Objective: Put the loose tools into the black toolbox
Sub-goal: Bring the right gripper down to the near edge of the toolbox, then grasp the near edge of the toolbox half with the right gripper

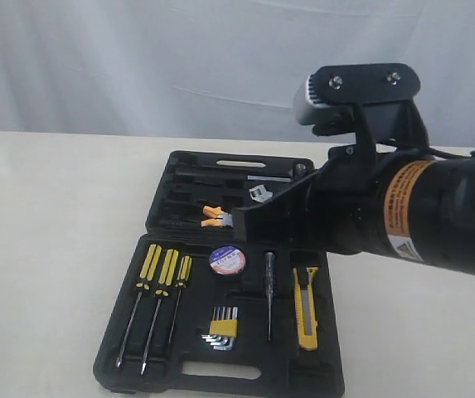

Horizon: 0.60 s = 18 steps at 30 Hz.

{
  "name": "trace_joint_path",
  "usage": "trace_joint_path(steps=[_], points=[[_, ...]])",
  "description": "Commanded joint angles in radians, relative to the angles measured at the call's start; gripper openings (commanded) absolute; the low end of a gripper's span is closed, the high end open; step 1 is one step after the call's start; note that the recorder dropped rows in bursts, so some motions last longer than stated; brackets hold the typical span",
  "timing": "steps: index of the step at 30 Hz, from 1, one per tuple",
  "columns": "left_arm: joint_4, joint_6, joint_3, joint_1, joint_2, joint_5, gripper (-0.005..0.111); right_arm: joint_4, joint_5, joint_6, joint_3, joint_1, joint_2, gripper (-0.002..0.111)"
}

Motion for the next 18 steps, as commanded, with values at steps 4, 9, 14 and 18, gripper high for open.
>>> trace_joint_path(steps=[4, 9, 14, 18], points=[[0.0, -0.006, 0.003, -0.005, -0.001, -0.005, 0.0, 0.545, 0.236, -0.825, -0.055, 0.055, 0.101, -0.001], [0.0, -0.006, 0.003, -0.005, -0.001, -0.005, 0.0, 0.752, 0.333, -1.109, -0.104, 0.055, 0.255, -0.001], [0.0, -0.006, 0.003, -0.005, -0.001, -0.005, 0.0, 0.758, 0.322, -1.233, -0.132, 0.055, 0.308, 0.013], [0.0, -0.006, 0.003, -0.005, -0.001, -0.005, 0.0, 0.758, 0.308, -1.339, -0.13, 0.055, 0.317, 0.039]])
